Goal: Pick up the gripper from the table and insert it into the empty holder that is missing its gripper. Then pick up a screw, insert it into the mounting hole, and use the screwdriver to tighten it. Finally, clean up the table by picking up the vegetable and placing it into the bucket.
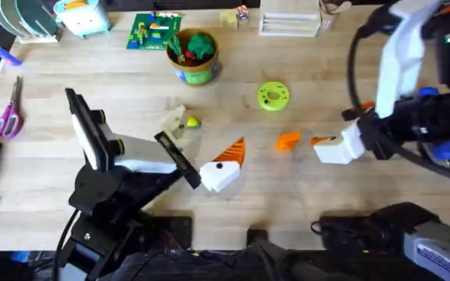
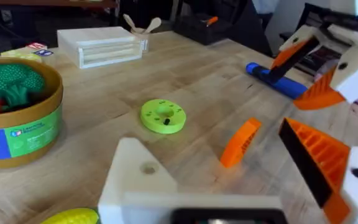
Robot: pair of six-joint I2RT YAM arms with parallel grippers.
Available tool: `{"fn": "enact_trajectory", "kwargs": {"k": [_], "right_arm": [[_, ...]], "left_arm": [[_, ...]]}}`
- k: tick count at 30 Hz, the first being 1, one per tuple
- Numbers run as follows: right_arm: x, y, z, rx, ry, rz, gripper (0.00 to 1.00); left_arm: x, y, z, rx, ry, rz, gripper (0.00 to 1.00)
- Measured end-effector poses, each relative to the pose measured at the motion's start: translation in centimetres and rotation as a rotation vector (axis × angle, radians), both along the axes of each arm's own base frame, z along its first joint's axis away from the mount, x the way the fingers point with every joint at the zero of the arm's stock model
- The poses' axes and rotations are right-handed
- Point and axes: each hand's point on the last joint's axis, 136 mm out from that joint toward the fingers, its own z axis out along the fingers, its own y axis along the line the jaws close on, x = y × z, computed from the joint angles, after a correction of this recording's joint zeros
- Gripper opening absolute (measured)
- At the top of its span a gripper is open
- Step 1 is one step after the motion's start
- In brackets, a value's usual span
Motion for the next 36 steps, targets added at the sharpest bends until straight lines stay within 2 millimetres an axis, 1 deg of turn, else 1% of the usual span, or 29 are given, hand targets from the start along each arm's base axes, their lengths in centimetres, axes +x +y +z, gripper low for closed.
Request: {"fn": "enact_trajectory", "kwargs": {"k": [3, 5, 8, 12, 13, 15, 17, 20, 22, 25, 29, 31, 33, 34, 36], "right_arm": [[-0.3, 1.7, -1.9, -0.053, 0.068, 0.141, 0.991], [-0.1, 2.6, -3.0, -0.085, 0.098, 0.206, 0.991], [0.7, 4.0, -4.7, -0.115, 0.123, 0.275, 0.991], [2.1, 5.2, -6.2, -0.136, 0.114, 0.34, 0.989], [2.4, 5.4, -6.5, -0.14, 0.111, 0.354, 0.972], [2.6, 5.6, -7.1, -0.151, 0.117, 0.382, 0.876], [2.6, 5.5, -7.7, -0.164, 0.131, 0.404, 0.8], [2.5, 5.5, -8.0, -0.174, 0.14, 0.423, 0.72], [2.5, 5.5, -8.0, -0.175, 0.138, 0.429, 0.676], [2.5, 5.5, -8.0, -0.176, 0.136, 0.435, 0.585], [2.5, 5.4, -8.0, -0.178, 0.135, 0.442, 0.524], [2.4, 5.4, -8.1, -0.179, 0.136, 0.443, 0.468], [2.4, 5.4, -8.1, -0.18, 0.136, 0.446, 0.333], [2.4, 5.4, -8.1, -0.18, 0.136, 0.445, 0.21], [2.5, 5.4, -8.0, -0.18, 0.133, 0.445, 0.035]], "left_arm": [[0.0, 0.0, 0.0, 0.0, 0.0, 0.0, 0.993], [0.0, 0.0, 0.0, 0.0, 0.0, 0.0, 0.993], [0.0, 0.0, 0.0, 0.0, 0.001, 0.0, 0.994], [0.0, 0.0, 0.0, 0.0, 0.001, 0.0, 0.993], [0.0, 0.0, 0.0, 0.0, 0.001, 0.0, 0.993], [0.0, 0.0, 0.0, 0.0, 0.001, 0.0, 0.993], [0.0, 0.0, 0.0, 0.0, 0.001, 0.0, 0.992], [0.0, 0.0, 0.0, 0.0, 0.001, 0.0, 0.993], [0.0, 0.0, 0.0, 0.0, 0.001, 0.0, 0.993], [0.0, 0.0, 0.0, 0.0, 0.001, 0.0, 0.993], [0.0, 0.0, 0.0, -0.001, 0.001, 0.0, 0.993], [0.0, 0.0, 0.0, -0.001, 0.001, 0.0, 0.992], [0.0, 0.0, 0.0, -0.001, 0.001, 0.0, 0.992], [0.0, 0.0, 0.0, -0.001, 0.001, 0.0, 0.992], [0.0, 0.0, 0.0, -0.002, 0.002, 0.0, 0.993]]}}
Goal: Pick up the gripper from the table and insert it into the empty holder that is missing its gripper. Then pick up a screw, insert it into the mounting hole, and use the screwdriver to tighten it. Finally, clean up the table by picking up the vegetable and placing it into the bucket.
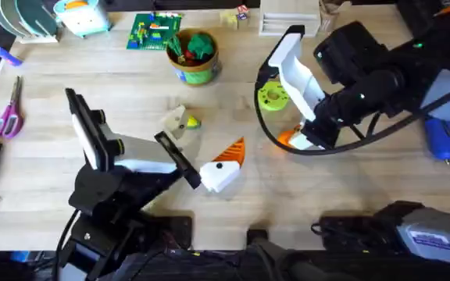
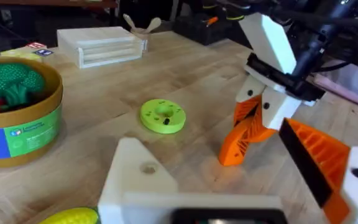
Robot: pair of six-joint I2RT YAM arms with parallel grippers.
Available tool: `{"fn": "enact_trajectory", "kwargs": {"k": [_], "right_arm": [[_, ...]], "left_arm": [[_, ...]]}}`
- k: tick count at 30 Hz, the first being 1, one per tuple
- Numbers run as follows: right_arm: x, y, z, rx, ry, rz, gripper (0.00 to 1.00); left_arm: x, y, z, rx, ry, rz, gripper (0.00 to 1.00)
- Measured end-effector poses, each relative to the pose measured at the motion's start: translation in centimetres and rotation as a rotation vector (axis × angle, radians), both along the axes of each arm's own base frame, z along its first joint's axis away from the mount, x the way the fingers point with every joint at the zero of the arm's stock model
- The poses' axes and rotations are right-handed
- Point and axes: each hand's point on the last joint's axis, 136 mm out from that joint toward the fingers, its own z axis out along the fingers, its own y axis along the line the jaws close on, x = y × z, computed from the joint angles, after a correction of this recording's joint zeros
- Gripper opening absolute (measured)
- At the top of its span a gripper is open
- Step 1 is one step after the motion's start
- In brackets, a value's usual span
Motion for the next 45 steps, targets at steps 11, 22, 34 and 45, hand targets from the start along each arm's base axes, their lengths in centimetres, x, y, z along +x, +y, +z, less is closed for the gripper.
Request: {"fn": "enact_trajectory", "kwargs": {"k": [11, 22, 34, 45], "right_arm": [[2.1, -0.1, 8.9, 0.091, -0.205, -0.068, 0.01], [7.3, 0.8, 12.9, 0.69, -0.242, -0.473, 0.009], [5.3, 9.6, 9.3, 0.955, 0.546, -0.59, 0.009], [2.8, 14.1, 8.3, 0.934, 0.939, -0.561, 0.009]], "left_arm": [[0.0, 0.0, 0.0, 0.0, 0.0, 0.0, 0.993], [0.0, 0.0, 0.0, 0.0, 0.0, 0.001, 0.992], [0.0, 0.0, 0.0, 0.0, 0.0, 0.001, 0.993], [-0.1, -0.1, 0.0, 0.017, -0.021, -0.007, 0.992]]}}
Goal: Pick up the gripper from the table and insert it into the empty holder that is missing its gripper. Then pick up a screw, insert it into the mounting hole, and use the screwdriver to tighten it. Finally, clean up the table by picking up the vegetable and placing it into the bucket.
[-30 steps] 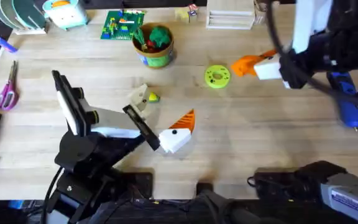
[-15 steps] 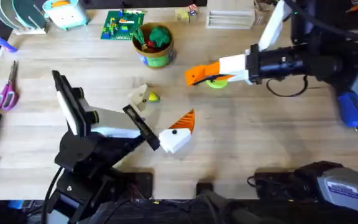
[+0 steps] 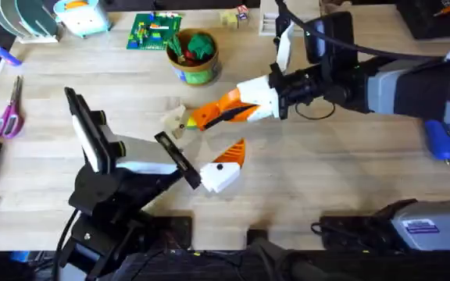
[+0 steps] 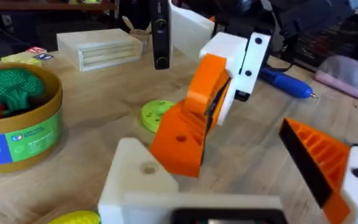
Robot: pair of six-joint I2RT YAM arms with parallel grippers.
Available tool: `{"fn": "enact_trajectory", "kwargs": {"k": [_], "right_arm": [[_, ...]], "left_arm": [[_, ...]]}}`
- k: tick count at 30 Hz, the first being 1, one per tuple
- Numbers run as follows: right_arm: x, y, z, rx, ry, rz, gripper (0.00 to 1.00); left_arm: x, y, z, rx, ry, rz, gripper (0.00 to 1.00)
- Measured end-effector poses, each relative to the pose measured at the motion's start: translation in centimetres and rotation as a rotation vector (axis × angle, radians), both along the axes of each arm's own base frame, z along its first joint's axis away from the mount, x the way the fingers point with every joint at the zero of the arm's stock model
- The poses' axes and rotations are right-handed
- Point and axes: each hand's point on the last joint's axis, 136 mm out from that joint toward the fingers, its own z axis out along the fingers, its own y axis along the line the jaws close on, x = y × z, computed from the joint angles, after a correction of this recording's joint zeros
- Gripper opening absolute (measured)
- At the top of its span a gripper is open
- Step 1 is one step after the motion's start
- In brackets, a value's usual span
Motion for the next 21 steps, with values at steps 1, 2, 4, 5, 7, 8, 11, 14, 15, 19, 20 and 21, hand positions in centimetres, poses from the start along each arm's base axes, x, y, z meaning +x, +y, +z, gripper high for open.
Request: {"fn": "enact_trajectory", "kwargs": {"k": [1, 2, 4, 5, 7, 8, 11, 14, 15, 19, 20, 21], "right_arm": [[-0.2, 0.2, 0.0, 0.001, 0.008, 0.008, 0.009], [-0.5, 0.3, 0.1, 0.003, 0.017, 0.016, 0.009], [-0.8, 0.5, 0.2, 0.008, 0.026, 0.028, 0.009], [-0.9, 0.5, 0.3, 0.01, 0.028, 0.032, 0.009], [-1.0, 0.6, 0.4, 0.014, 0.034, 0.037, 0.009], [-1.0, 0.7, 0.5, 0.017, 0.032, 0.039, 0.009], [-0.8, 0.9, 0.9, 0.031, 0.014, 0.042, 0.009], [-0.8, 1.2, 1.3, 0.047, -0.017, 0.049, 0.009], [-0.8, 1.3, 1.3, 0.046, -0.016, 0.048, 0.009], [-0.7, 1.5, 1.2, 0.036, -0.022, 0.039, 0.009], [-0.7, 1.6, 1.1, 0.033, -0.024, 0.036, 0.009], [-0.7, 1.7, 1.1, 0.03, -0.026, 0.035, 0.009]], "left_arm": [[0.0, 0.0, 0.0, 0.0, -0.001, -0.002, 0.993], [0.0, 0.0, 0.0, 0.001, -0.002, -0.002, 0.993], [0.0, 0.0, 0.0, 0.002, -0.003, -0.003, 0.992], [0.0, 0.0, 0.0, 0.003, -0.005, -0.003, 0.992], [0.0, 0.0, 0.0, 0.004, -0.005, -0.003, 0.993], [-0.1, -0.1, 0.0, 0.004, -0.005, -0.005, 0.993], [-0.1, -0.1, 0.0, 0.003, -0.005, -0.01, 0.992], [-0.2, -0.1, 0.0, 0.003, -0.006, -0.012, 0.993], [-0.1, -0.1, 0.0, 0.003, -0.005, -0.01, 0.993], [0.0, 0.0, 0.0, 0.004, -0.005, 0.001, 0.993], [0.1, 0.1, 0.0, 0.004, -0.005, 0.005, 0.993], [0.1, 0.1, 0.0, 0.004, -0.005, 0.009, 0.992]]}}
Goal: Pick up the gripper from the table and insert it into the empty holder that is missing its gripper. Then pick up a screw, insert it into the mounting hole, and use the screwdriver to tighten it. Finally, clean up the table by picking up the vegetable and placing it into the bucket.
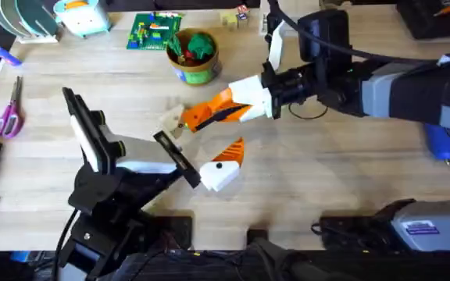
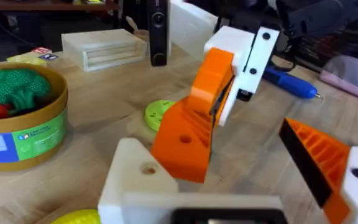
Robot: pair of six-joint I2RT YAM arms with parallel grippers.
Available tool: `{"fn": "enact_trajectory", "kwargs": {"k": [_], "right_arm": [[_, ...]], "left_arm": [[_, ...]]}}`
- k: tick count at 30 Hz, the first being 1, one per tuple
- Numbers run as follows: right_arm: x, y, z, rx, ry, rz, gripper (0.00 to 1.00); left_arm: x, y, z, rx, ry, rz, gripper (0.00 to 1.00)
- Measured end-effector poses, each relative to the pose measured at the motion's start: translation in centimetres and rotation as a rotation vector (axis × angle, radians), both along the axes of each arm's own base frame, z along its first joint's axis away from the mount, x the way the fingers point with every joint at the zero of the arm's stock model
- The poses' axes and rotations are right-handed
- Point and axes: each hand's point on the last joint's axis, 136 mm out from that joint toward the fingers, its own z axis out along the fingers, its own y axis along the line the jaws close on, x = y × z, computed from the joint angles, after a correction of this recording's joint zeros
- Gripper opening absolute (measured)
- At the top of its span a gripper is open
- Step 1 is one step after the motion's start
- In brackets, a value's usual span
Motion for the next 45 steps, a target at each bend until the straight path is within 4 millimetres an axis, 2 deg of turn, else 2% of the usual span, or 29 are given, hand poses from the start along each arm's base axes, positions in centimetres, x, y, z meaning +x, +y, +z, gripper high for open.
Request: {"fn": "enact_trajectory", "kwargs": {"k": [9, 18, 23, 37, 45], "right_arm": [[0.5, 0.6, -0.7, -0.026, -0.057, -0.027, 0.009], [0.7, 2.6, -0.7, -0.003, -0.149, -0.031, 0.008], [0.8, 2.8, -0.8, -0.01, -0.15, -0.041, 0.008], [-0.2, 3.1, -0.7, 0.0, -0.133, 0.001, 0.008], [-0.3, 3.8, -1.0, -0.015, -0.16, -0.014, 0.008]], "left_arm": [[0.1, 0.1, 0.0, 0.0, 0.003, 0.005, 0.993], [1.3, 1.3, -0.1, 0.001, 0.008, 0.097, 0.992], [1.4, 1.3, -0.2, 0.001, 0.008, 0.103, 0.993], [-0.5, -0.3, 0.0, 0.025, -0.031, -0.04, 0.993], [-0.5, -0.3, 0.0, 0.024, -0.03, -0.041, 0.993]]}}
